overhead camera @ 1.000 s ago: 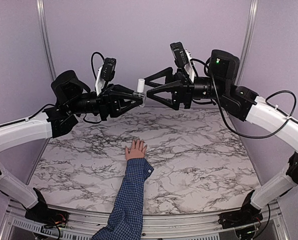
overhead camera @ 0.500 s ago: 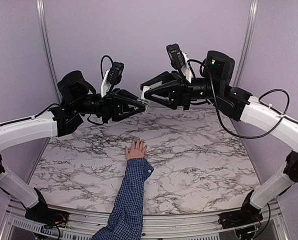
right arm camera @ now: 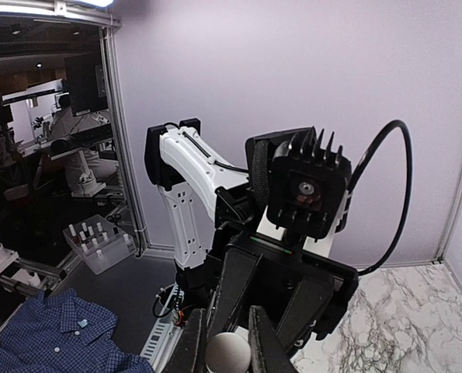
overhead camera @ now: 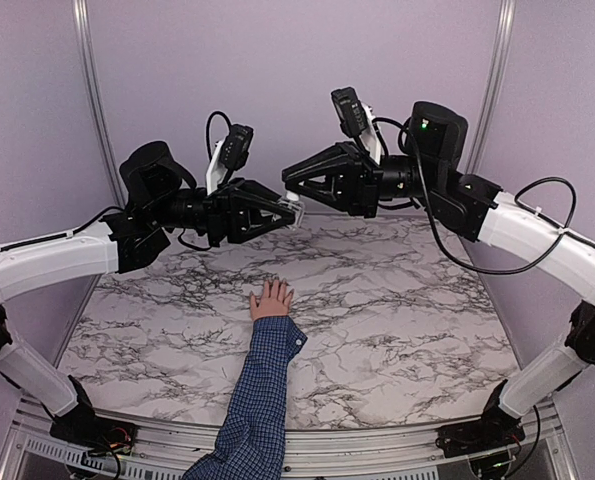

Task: Paint the nails
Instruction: Screw the nail polish bottle cap onto the nail polish bottle.

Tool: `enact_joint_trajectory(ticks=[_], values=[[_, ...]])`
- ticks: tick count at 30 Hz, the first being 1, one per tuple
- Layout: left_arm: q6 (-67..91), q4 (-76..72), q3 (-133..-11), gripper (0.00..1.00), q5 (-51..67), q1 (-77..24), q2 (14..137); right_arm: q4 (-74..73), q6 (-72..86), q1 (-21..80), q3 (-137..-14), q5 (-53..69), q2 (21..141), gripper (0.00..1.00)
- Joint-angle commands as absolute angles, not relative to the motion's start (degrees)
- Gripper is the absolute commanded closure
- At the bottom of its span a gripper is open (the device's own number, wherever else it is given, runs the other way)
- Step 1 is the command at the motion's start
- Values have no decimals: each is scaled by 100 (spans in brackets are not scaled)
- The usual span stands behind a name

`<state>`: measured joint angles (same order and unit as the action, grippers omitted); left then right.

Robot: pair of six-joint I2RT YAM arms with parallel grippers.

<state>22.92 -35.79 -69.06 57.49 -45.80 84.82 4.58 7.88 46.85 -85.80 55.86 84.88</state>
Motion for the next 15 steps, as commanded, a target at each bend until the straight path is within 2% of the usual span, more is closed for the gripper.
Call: enact_joint_trajectory(ticks=[1, 15], values=[[2082, -3814, -6886, 100, 5103, -4536, 8213, 395, 777, 4658, -8785, 5366, 8523, 99], [1270, -3911, -6515, 100, 2514, -4656, 7971, 271, 1311, 4880, -8782, 3207, 8735, 100]])
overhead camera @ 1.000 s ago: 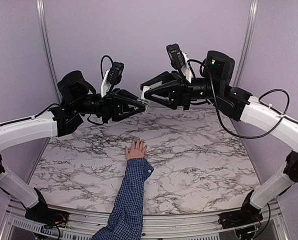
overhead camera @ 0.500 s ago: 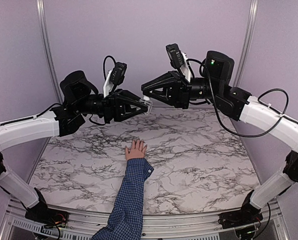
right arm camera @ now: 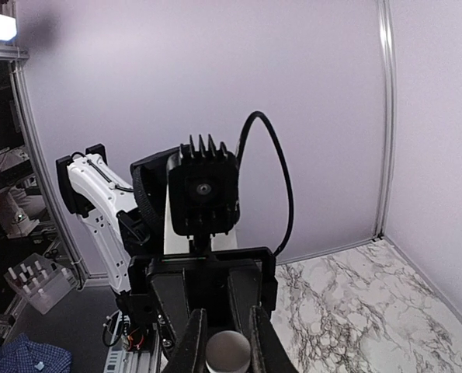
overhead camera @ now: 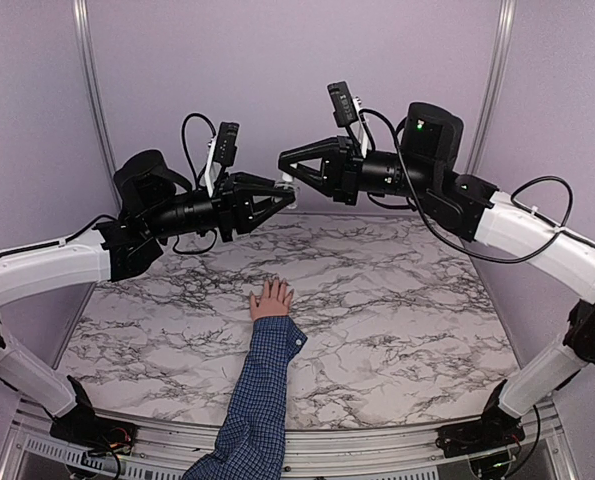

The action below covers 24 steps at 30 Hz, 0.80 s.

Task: Paint the nails
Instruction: Screw the nail polish bottle cap onto the nail polish bottle.

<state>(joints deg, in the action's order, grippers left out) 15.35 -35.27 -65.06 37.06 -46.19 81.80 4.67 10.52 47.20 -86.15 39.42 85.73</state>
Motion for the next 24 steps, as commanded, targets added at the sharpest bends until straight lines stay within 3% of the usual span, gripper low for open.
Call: enact_joint_trajectory(ticks=[1, 16, 20, 24], values=[[1210, -3911, -6488, 100, 2279, -4684, 7986, 202, 1324, 4913, -8807, 3035, 8767, 100], [172, -3911, -6371, 100, -1238, -5280, 8387, -677, 1798, 5324, -9054, 447, 9085, 100], [146, -3925, -6451, 100, -1416, -5352, 8522, -796, 1761, 5344, -9188, 303, 9165, 100], [180, -4045, -6383, 100, -671, -5304, 8453, -486, 1634, 5268, -8967, 543, 8948, 95]])
